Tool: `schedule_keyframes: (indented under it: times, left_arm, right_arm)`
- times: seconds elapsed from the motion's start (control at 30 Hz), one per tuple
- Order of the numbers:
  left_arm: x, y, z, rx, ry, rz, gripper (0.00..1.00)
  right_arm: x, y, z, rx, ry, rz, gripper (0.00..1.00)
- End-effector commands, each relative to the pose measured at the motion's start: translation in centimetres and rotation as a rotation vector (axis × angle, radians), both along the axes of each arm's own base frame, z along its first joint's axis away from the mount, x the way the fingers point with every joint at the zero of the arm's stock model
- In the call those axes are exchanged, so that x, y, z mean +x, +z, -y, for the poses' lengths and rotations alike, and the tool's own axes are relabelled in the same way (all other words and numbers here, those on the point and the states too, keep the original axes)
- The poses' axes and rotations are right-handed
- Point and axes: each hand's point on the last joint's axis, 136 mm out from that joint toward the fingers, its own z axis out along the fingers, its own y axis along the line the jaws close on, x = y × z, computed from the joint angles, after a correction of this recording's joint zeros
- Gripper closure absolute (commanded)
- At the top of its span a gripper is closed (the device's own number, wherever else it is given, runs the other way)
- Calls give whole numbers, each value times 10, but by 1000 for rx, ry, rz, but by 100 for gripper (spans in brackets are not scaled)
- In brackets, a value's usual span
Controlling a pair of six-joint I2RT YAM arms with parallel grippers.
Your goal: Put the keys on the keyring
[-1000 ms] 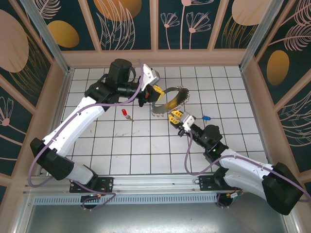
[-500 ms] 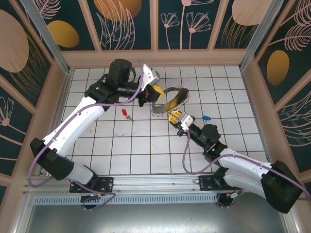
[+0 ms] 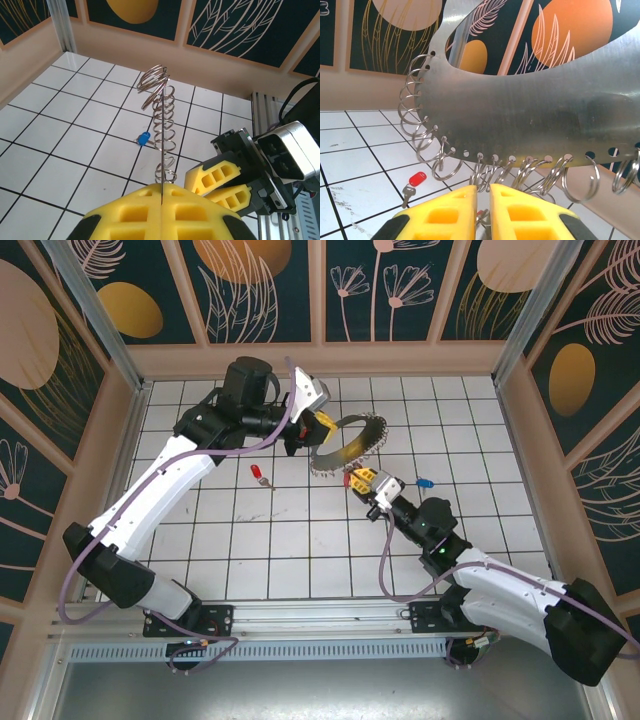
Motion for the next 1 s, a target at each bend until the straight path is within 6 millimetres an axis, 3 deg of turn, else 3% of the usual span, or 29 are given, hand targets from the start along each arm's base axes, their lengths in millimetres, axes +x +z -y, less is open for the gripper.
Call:
schedule_keyframes:
  times: [0.0,0.97]
  left_arm:
    - [-1,14,2,-23,-3,7,100]
    - [-1,20,1,-40,14,-6,100]
  right_arm:
    - [-6,6,-7,16,43,12,84]
    - [8,14,-19,51,28,39,85]
